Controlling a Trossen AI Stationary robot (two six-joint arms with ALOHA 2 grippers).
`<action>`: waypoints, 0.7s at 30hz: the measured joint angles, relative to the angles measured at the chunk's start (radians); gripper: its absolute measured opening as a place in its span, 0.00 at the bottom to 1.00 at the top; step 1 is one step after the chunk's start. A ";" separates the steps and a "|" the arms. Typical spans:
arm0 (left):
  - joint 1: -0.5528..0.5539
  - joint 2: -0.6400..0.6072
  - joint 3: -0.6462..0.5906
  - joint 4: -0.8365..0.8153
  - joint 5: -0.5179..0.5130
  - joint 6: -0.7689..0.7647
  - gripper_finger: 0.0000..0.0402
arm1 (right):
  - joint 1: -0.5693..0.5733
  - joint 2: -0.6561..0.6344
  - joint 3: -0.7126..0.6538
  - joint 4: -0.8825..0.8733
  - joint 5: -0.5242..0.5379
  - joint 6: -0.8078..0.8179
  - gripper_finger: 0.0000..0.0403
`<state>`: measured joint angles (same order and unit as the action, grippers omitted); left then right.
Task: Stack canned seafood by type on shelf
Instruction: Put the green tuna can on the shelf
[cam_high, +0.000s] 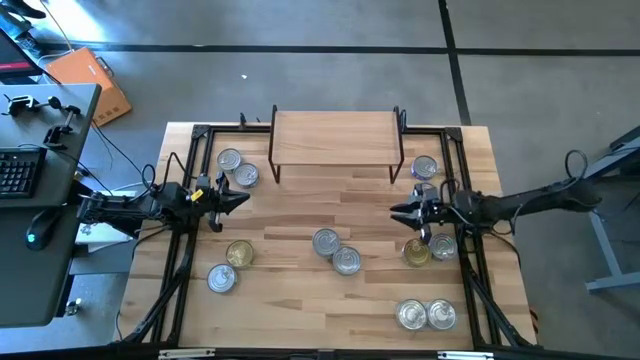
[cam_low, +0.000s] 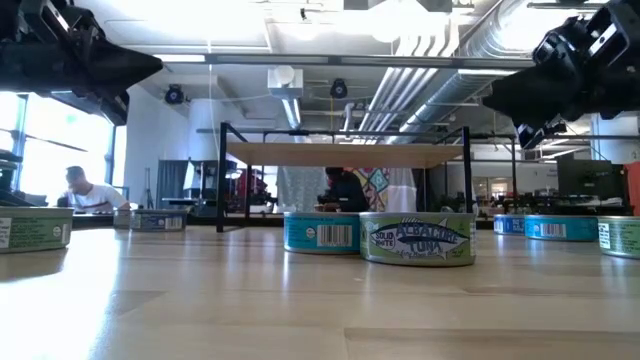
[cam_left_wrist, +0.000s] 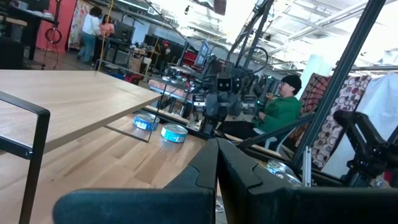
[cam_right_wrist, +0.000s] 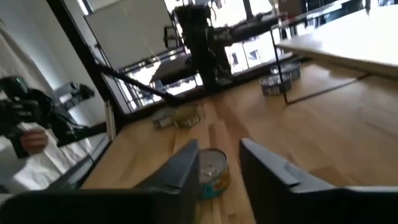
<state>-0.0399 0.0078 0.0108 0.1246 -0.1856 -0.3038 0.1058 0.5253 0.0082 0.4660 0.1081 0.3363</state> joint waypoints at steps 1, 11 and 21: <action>0.000 0.000 0.000 0.000 0.000 0.000 0.00 | 0.003 0.031 0.000 0.024 0.000 -0.001 0.35; 0.000 0.000 0.000 0.000 0.000 0.000 0.00 | 0.070 0.334 0.084 0.088 -0.001 -0.006 0.69; 0.000 0.000 0.000 0.000 0.000 0.000 0.00 | 0.232 0.724 0.317 0.078 0.089 -0.162 0.72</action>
<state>-0.0400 0.0078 0.0107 0.1246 -0.1856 -0.3035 0.3378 1.2495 0.3252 0.5440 0.1976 0.1742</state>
